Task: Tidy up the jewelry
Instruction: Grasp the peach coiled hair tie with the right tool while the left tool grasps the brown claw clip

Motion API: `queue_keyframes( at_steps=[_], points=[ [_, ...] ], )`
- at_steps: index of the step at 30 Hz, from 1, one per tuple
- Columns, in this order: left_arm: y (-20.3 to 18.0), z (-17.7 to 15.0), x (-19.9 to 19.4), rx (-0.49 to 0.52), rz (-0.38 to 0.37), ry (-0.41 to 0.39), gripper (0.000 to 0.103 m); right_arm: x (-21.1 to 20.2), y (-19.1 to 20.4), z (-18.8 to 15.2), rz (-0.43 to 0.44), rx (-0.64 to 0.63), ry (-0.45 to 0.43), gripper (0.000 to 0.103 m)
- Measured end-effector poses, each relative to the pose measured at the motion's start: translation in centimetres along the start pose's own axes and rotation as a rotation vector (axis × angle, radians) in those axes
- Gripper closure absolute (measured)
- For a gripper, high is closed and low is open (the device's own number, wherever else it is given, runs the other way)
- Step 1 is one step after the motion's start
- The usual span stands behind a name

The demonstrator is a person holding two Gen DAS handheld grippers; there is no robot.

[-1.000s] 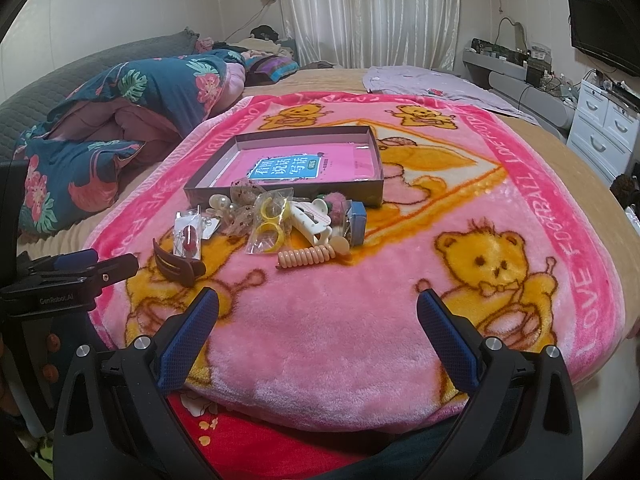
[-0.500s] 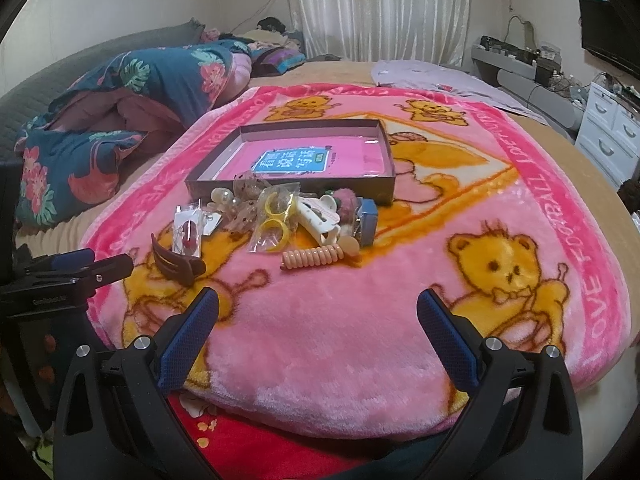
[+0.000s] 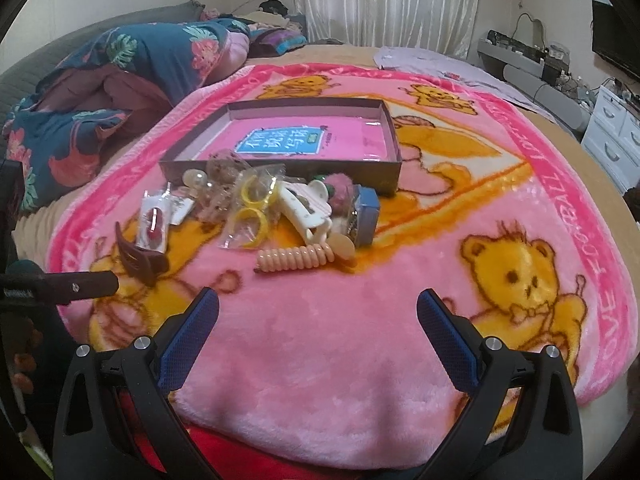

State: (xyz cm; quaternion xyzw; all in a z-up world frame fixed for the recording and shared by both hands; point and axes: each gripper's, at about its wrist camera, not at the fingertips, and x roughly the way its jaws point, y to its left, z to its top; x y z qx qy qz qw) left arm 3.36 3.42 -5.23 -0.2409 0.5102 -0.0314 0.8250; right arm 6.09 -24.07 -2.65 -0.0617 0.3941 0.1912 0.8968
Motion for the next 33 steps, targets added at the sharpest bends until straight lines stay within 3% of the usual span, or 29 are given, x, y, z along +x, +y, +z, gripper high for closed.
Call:
queue_keyframes(
  at_steps=[6, 17, 25, 30, 31, 33],
  points=[
    [1.2, 1.3, 1.4, -0.108, -0.068, 0.008, 0.009, 1.8, -0.5, 0.2, 0.018, 0.023, 0.027, 0.005],
    [1.1, 2.5, 2.2, -0.083, 0.02, -0.023, 0.02, 5.8, 0.1, 1.5, 0.033, 0.005, 0.067, 0.005],
    [1.7, 2.0, 1.1, -0.025, 0.061, -0.07, 0.048, 7.8, -0.2, 2.0, 0.008, -0.006, 0.072, 0.006],
    [2.0, 1.7, 0.3, -0.02, 0.062, -0.085, 0.068, 7.5, -0.4, 1.7, 0.036, -0.005, 0.065, 0.027],
    [2.0, 1.6, 0.1, -0.017, 0.059, -0.085, 0.069, 7.4, -0.5, 1.7, 0.038, -0.007, 0.062, 0.033],
    [1.9, 1.4, -0.1, -0.011, 0.061, -0.086, 0.071, 7.0, -0.7, 1.5, 0.048, -0.002, 0.055, 0.034]
  ],
)
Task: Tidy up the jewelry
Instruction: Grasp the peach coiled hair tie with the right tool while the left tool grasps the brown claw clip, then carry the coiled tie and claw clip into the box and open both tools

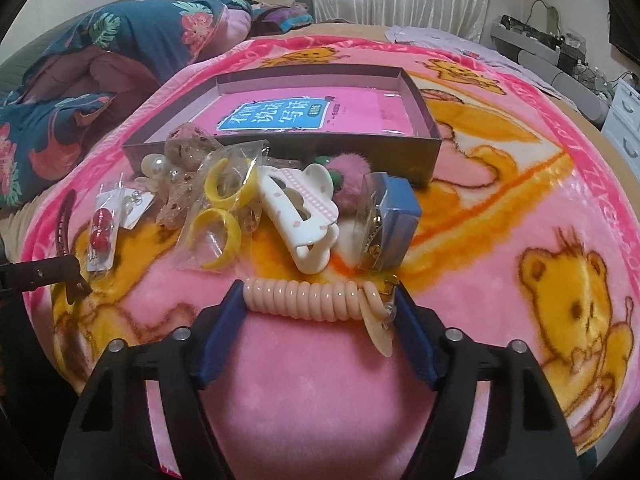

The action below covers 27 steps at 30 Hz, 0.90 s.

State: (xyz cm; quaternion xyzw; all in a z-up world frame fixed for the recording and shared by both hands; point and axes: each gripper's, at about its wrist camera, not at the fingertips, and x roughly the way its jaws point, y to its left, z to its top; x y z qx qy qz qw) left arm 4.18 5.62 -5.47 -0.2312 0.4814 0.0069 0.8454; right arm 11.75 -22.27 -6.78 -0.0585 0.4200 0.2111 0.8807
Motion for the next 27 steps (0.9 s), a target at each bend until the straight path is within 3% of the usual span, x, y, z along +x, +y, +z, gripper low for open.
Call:
queue_keyframes(
  at_steps=[12, 20, 27],
  points=[
    [0.7, 0.4, -2.5, 0.012, 0.035, -0.057, 0.079, -3.0, -1.8, -0.5, 0.0, 0.041, -0.072, 0.035],
    [-0.6, 3.1, -2.9, 0.069, 0.04, -0.096, 0.079, -5.3, -2.7, 1.1, -0.006, 0.056, -0.135, 0.035],
    [-3.4, 7.7, -4.1, 0.138, 0.028, -0.189, 0.079, -7.2, -4.4, 3.6, -0.021, 0.079, -0.199, 0.035]
  ],
)
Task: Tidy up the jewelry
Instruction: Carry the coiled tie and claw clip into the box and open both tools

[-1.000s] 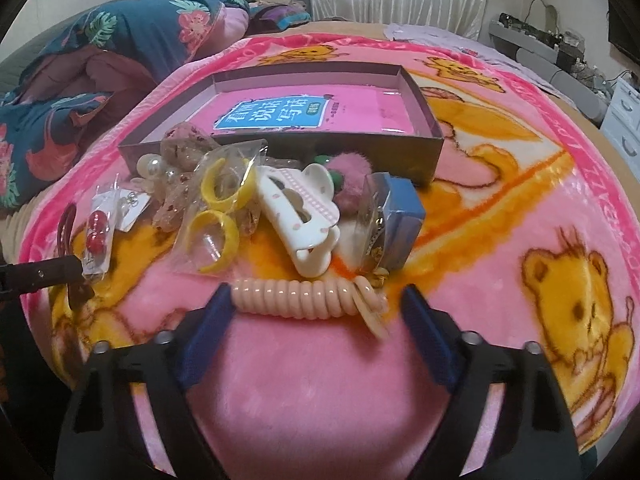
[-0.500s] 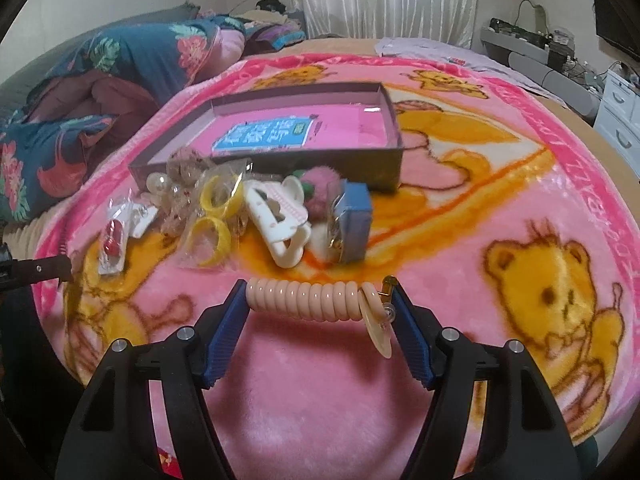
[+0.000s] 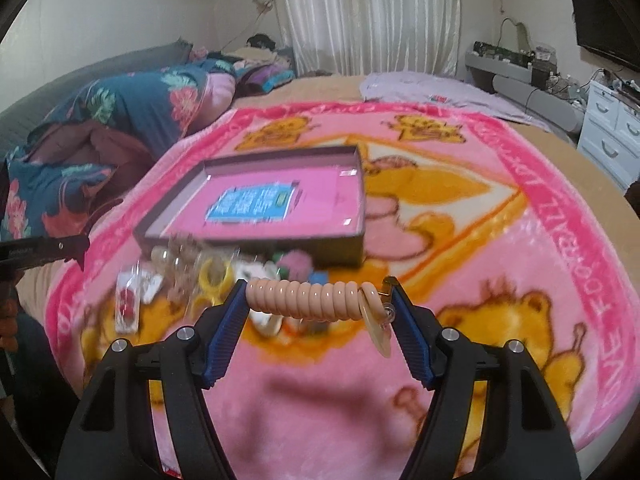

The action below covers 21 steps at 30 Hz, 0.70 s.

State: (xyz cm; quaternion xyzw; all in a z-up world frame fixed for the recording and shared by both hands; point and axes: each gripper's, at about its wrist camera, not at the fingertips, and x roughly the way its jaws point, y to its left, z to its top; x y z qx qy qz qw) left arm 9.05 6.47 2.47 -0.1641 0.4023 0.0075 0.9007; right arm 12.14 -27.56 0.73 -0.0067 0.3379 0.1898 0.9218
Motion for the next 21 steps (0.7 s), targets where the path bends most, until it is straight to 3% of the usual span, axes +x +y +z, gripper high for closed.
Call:
queue_keyframes(
  at_steps=[8, 21],
  points=[
    [-3.1, 4.3, 2.5, 0.066, -0.015, -0.029, 0.079, 0.7, -1.1, 2.8, -0.02, -0.003, -0.016, 0.035],
    [-4.5, 7.1, 10.0, 0.086, -0.006, 0.057, 0.079, 5.3, 0.2, 7.2, 0.018, -0.057, 0.021, 0.035]
  ],
)
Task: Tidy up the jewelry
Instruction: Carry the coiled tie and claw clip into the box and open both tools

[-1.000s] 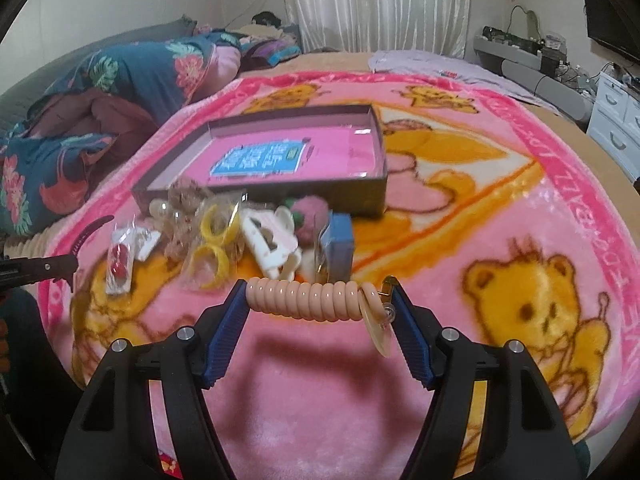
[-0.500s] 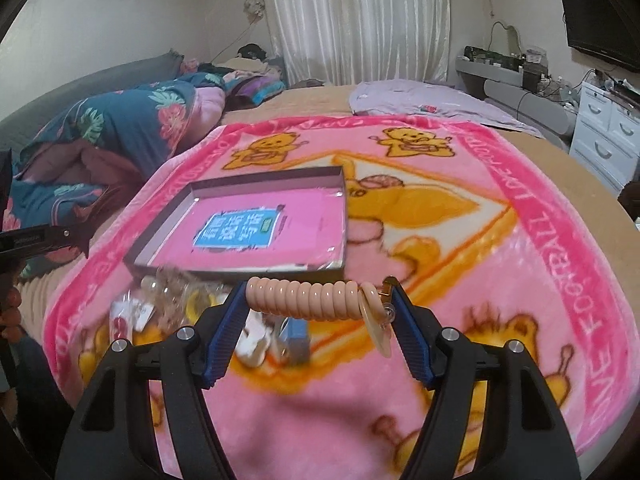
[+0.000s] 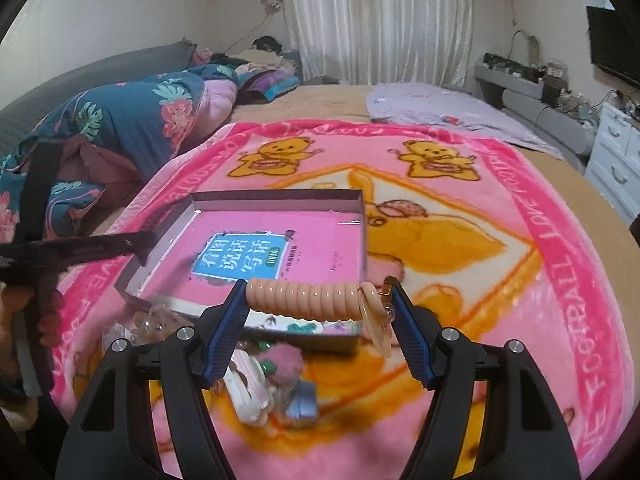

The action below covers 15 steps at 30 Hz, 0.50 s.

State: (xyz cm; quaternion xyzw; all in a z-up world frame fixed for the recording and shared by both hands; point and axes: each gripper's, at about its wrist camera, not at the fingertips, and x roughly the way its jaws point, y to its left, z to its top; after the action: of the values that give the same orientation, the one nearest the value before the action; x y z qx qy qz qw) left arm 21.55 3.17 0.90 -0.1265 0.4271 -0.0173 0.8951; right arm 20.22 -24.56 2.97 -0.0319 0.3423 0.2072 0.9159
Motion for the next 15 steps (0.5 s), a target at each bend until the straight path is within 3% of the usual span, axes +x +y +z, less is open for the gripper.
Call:
queue_keyframes(
  at_steps=[15],
  points=[
    [2.7, -0.4, 4.2, -0.016, 0.039, 0.083, 0.078, 10.0, 1.6, 0.8, 0.039, -0.008, 0.224, 0.035]
  ],
)
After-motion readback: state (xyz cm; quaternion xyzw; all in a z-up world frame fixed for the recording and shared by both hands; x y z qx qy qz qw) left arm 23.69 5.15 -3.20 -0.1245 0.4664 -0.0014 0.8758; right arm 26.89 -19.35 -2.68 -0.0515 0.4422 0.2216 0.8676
